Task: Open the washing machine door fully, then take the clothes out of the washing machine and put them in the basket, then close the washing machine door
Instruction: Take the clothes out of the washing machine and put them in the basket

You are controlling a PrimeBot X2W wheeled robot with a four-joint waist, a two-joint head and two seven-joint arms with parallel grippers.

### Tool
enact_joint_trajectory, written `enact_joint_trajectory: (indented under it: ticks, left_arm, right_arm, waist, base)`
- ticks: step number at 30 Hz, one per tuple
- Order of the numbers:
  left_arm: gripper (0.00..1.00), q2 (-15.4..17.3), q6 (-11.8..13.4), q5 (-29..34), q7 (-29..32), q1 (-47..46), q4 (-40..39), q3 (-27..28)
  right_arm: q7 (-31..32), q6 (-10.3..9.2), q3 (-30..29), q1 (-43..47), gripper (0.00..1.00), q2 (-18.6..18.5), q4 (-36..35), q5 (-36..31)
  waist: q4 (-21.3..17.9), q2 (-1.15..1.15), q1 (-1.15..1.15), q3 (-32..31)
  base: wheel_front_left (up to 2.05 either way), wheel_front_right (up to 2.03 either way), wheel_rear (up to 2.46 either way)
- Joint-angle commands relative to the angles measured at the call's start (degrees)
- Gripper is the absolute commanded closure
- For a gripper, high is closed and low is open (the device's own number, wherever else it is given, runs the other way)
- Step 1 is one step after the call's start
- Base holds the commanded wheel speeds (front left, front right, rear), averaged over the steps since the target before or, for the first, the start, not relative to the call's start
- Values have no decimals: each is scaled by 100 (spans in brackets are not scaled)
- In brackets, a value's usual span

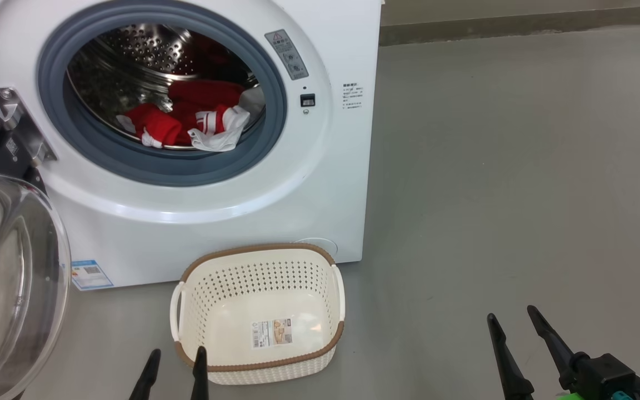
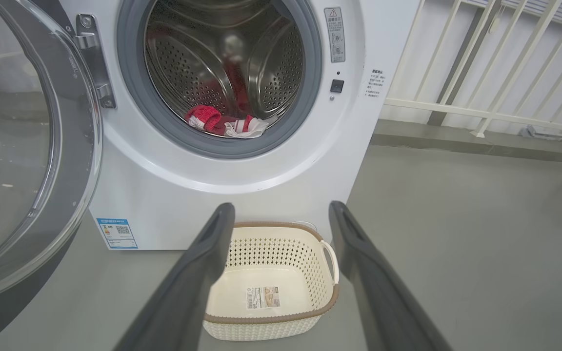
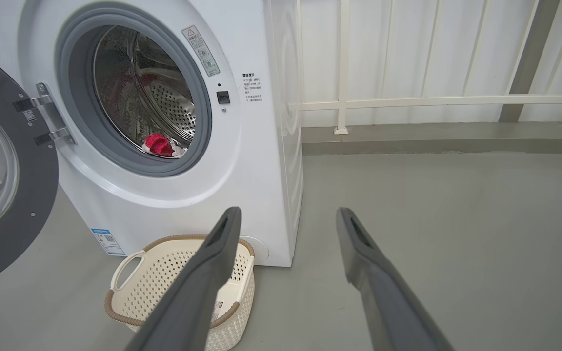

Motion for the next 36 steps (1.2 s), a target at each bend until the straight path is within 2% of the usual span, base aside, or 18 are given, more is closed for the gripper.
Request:
enact_joint_trajectory:
  ticks: [1, 8, 22, 36]
  left_arm:
    - [0, 49, 43, 11, -70, -248, -128, 156]
    - [0, 66, 60, 0, -63, -251, -143, 121]
    - [0, 108, 104, 30, -95, -278, -141, 45]
    - [0, 134, 189, 35, -73, -233, -204, -16]
  right_arm:
    - [-37, 20, 153, -78, 0, -67, -128, -2]
    - [-37, 20, 169, -92, 0, -66, -125, 1]
    - [-37, 20, 159, -81, 0, -66, -76, -9]
    - [-37, 20, 196, -79, 0, -66, -29, 6]
  waist:
    - [3, 0, 0, 2]
    - [-8, 0, 0, 11]
    - [3, 0, 0, 8]
    - [15, 0, 0, -39]
  base:
    - [20, -24, 4]
    - [75, -77, 2]
    - [148, -148, 0]
    - [19, -19, 0]
